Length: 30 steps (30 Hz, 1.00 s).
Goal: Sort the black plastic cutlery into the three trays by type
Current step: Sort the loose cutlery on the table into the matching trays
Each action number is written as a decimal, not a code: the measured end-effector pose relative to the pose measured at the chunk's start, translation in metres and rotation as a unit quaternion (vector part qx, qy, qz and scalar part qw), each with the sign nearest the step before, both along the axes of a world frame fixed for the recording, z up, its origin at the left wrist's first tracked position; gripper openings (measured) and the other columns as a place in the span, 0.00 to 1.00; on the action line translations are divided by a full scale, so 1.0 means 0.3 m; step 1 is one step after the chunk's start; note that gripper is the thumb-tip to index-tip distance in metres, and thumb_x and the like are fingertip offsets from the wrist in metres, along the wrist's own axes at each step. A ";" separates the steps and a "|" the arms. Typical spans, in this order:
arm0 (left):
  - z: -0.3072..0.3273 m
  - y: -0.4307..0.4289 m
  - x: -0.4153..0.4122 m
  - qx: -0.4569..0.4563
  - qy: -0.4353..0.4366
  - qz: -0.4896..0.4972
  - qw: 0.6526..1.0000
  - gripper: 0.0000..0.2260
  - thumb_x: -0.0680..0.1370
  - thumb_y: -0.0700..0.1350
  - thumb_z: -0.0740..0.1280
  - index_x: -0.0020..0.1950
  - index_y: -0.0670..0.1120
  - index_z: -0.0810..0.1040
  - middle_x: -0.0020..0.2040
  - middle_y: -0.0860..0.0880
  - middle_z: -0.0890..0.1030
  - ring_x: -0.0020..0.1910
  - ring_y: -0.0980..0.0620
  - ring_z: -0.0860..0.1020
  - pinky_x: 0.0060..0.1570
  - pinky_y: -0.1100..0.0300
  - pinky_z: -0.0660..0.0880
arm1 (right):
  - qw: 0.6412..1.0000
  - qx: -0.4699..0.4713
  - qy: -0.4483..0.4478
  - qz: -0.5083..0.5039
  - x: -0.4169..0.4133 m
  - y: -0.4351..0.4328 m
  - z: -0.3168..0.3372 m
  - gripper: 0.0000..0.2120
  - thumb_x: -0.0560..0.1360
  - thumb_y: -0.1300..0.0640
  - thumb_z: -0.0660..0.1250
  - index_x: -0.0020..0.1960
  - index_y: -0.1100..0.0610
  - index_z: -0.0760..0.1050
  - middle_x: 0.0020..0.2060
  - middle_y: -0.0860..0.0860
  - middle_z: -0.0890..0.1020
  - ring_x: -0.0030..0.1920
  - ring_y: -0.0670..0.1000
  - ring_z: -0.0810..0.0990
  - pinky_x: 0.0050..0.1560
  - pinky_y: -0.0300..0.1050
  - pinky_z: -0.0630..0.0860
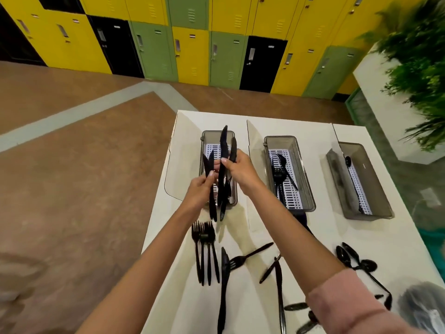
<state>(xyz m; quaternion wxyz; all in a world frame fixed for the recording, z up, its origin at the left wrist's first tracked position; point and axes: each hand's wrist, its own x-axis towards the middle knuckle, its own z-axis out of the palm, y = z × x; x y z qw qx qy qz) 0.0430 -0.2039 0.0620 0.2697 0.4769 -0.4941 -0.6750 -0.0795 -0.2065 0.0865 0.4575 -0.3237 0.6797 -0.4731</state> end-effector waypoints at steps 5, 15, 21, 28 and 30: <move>-0.008 -0.147 -0.083 -0.080 -0.035 0.005 0.996 0.14 0.81 0.48 0.61 0.50 0.39 0.79 0.37 0.43 0.81 0.34 0.51 0.80 0.38 0.58 0.77 | 0.996 0.004 0.055 -0.070 -0.059 -0.151 -0.017 0.04 0.79 0.65 0.61 0.51 0.57 0.70 0.44 0.54 0.83 0.46 0.55 0.83 0.52 0.54 0.80; -0.115 -0.186 -0.144 -0.126 -0.235 0.104 0.958 0.07 0.78 0.37 0.65 0.54 0.38 0.77 0.46 0.45 0.80 0.44 0.47 0.77 0.43 0.58 0.72 | 0.978 0.117 0.167 -0.048 -0.045 -0.162 -0.165 0.10 0.80 0.68 0.56 0.59 0.65 0.70 0.52 0.60 0.82 0.47 0.57 0.83 0.25 0.26 0.68; -0.099 -0.144 -0.132 -0.154 -0.274 0.087 0.945 0.14 0.77 0.31 0.57 0.61 0.39 0.71 0.56 0.40 0.77 0.55 0.42 0.76 0.51 0.56 0.71 | 0.961 0.170 0.214 0.050 -0.034 -0.147 -0.165 0.17 0.78 0.64 0.63 0.65 0.66 0.67 0.61 0.61 0.77 0.61 0.60 0.76 0.52 0.44 0.71; -0.078 0.054 -0.026 -0.267 -0.223 0.081 0.934 0.16 0.79 0.32 0.57 0.65 0.41 0.71 0.60 0.43 0.75 0.56 0.49 0.76 0.56 0.60 0.71 | 0.979 0.039 0.192 0.063 -0.010 0.065 -0.067 0.13 0.80 0.63 0.58 0.64 0.59 0.69 0.56 0.55 0.79 0.55 0.53 0.79 0.53 0.44 0.75; -0.101 0.141 0.016 -0.290 -0.203 0.079 0.932 0.14 0.79 0.33 0.57 0.63 0.42 0.72 0.58 0.45 0.76 0.54 0.51 0.76 0.56 0.59 0.73 | 0.985 0.016 0.152 0.085 -0.004 0.176 -0.078 0.09 0.81 0.63 0.58 0.60 0.58 0.71 0.48 0.53 0.81 0.50 0.51 0.81 0.52 0.45 0.79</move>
